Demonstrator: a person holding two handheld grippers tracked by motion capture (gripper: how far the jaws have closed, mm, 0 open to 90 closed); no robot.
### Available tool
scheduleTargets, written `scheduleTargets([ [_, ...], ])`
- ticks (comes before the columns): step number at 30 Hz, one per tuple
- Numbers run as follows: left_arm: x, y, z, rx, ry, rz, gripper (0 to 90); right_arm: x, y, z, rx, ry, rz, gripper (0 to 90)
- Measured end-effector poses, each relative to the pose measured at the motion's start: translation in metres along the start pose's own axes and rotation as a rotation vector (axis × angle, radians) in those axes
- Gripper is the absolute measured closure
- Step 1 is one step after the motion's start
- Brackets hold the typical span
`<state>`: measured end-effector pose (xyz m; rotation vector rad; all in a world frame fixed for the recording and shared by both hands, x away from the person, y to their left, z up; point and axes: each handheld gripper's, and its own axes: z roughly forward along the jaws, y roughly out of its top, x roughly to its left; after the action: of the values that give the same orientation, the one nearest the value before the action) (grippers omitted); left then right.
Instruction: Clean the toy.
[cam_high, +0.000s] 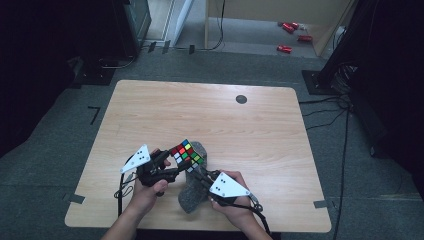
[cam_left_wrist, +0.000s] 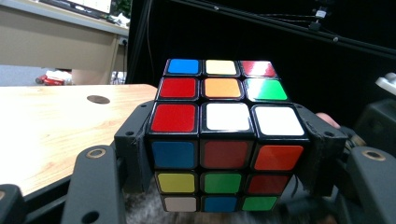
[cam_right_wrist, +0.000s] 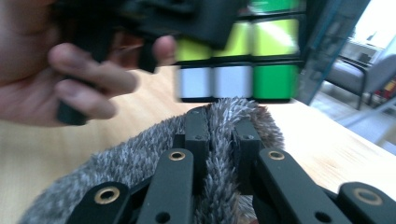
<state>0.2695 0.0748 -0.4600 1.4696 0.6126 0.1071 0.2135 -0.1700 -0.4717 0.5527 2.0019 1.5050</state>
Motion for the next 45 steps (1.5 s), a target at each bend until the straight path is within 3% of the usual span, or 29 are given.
scheduleTargets([
  [4, 0.000, -0.001, 0.001, 0.006, -0.001, 0.001, 35.1, -0.010, -0.001, -0.004, -0.007, -0.035, 0.039, 83.5],
  [12, 0.001, 0.000, 0.000, -0.001, -0.003, -0.009, 35.1, 0.005, 0.001, 0.001, 0.009, 0.011, -0.031, 83.8],
  [18, 0.002, 0.000, -0.001, 0.000, -0.001, -0.005, 35.1, -0.008, 0.001, -0.005, -0.010, -0.024, 0.016, 84.1],
  [22, 0.005, 0.001, -0.002, 0.003, 0.019, -0.001, 35.2, -0.014, 0.002, -0.008, -0.017, -0.040, 0.018, 83.1],
  [24, 0.006, 0.001, -0.004, 0.008, 0.029, 0.002, 35.1, -0.020, 0.002, -0.010, 0.003, -0.055, 0.039, 82.3],
  [29, 0.008, 0.001, -0.005, 0.006, 0.037, 0.004, 35.1, -0.045, -0.015, -0.013, 0.127, -0.127, 0.143, 81.0],
  [32, 0.009, 0.001, -0.005, 0.006, 0.039, 0.004, 35.1, -0.060, -0.026, -0.015, 0.211, -0.108, 0.185, 73.0],
  [34, 0.009, 0.000, -0.005, 0.008, 0.041, 0.006, 35.2, -0.067, -0.032, -0.015, 0.260, -0.060, 0.213, 63.4],
  [35, 0.010, 0.000, -0.005, 0.010, 0.042, 0.007, 35.2, -0.070, -0.036, -0.015, 0.278, -0.014, 0.223, 52.9],
  [36, 0.010, 0.000, -0.005, 0.012, 0.044, 0.009, 35.2, -0.070, -0.036, -0.015, 0.278, -0.014, 0.223, 52.9],
  [40, 0.010, 0.000, -0.005, 0.015, 0.047, 0.014, 35.1, -0.071, -0.034, -0.017, 0.287, -0.029, 0.178, 34.2],
  [41, 0.010, 0.000, -0.006, 0.015, 0.047, 0.014, 35.2, -0.073, -0.032, -0.019, 0.283, -0.031, 0.142, 28.9],
  [42, 0.010, 0.000, -0.006, 0.014, 0.047, 0.012, 35.2, -0.073, -0.032, -0.019, 0.283, -0.031, 0.142, 28.9],
  [45, 0.011, 0.000, -0.006, 0.015, 0.049, 0.012, 35.1, -0.077, -0.028, -0.025, 0.272, -0.038, 0.081, 23.8],
])
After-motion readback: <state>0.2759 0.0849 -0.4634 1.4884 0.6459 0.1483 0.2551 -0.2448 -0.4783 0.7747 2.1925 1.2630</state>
